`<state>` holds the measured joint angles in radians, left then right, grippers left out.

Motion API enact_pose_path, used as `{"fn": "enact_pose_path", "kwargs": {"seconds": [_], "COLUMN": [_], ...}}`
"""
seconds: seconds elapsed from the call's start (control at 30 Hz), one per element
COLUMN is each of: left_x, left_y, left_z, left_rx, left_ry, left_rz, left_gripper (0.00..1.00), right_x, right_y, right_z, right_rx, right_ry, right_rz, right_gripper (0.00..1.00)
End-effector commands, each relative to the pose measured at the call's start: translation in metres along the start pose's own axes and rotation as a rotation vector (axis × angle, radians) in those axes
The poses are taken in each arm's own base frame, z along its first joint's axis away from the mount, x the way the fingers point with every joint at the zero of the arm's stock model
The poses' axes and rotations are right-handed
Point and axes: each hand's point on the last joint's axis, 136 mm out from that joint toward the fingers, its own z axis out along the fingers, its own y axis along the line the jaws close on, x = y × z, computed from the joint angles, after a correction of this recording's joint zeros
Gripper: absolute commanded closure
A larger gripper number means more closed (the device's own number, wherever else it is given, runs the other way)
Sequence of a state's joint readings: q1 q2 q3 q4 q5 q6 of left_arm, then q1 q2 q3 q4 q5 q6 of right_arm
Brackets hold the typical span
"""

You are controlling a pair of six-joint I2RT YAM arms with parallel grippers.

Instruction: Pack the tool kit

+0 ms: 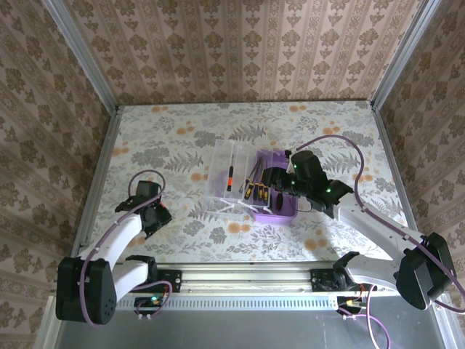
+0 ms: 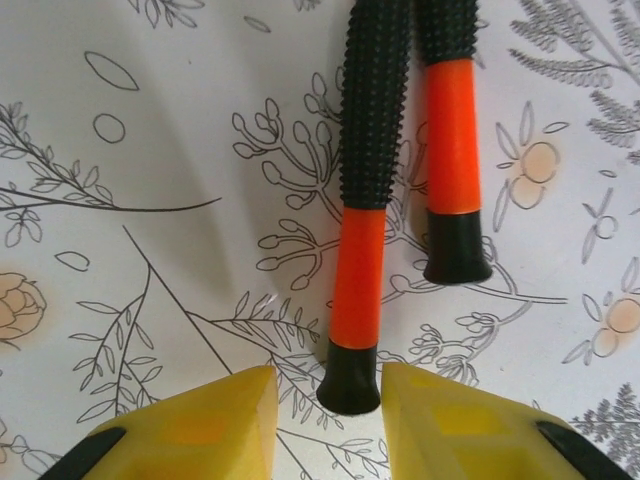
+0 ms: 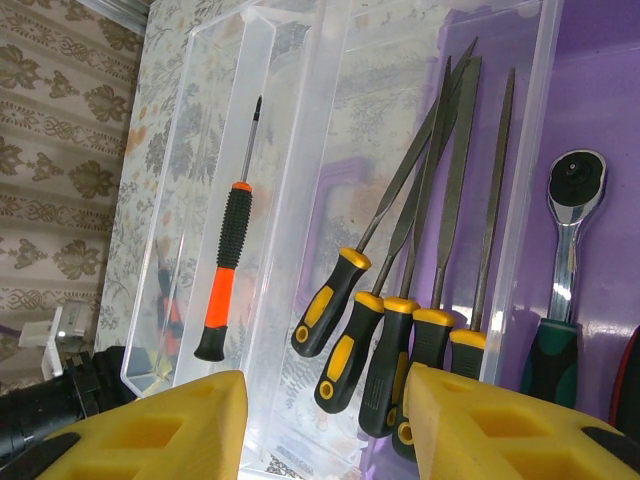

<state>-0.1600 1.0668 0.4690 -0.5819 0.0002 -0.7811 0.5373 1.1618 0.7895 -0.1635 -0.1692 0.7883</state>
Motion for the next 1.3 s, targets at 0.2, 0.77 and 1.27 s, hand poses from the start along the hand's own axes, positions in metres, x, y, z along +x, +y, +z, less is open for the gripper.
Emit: {"fn": "enact_pose_path", "kwargs": {"seconds": [0.2,0.77,1.27], "left_x": [-0.016,-0.026,-0.028], "left_y": [-0.005,-0.008,-0.108], "left_z": [0.01,-0.025,-0.132], "left_rx": [-0.016,0.035,0.352], "left_ry": [0.021,-0.057,-0.169], "left_rz": [0.018,0.032,0.414], "left_gripper": [0.68,0.88,0.93], "right_x": [0.001,-0.002,-0.007], "right_y": [-0.002,0.002,0.045], "right_z": [-0.004,-0.006,-0.005], "right_rx": [-0.006,-0.016,-0.191], "right_ry": [-0.006,-0.016,0.031], "right_rz": [0.008,0.008,-0.062], "right_gripper": [0.52,0.52,0.5]}}
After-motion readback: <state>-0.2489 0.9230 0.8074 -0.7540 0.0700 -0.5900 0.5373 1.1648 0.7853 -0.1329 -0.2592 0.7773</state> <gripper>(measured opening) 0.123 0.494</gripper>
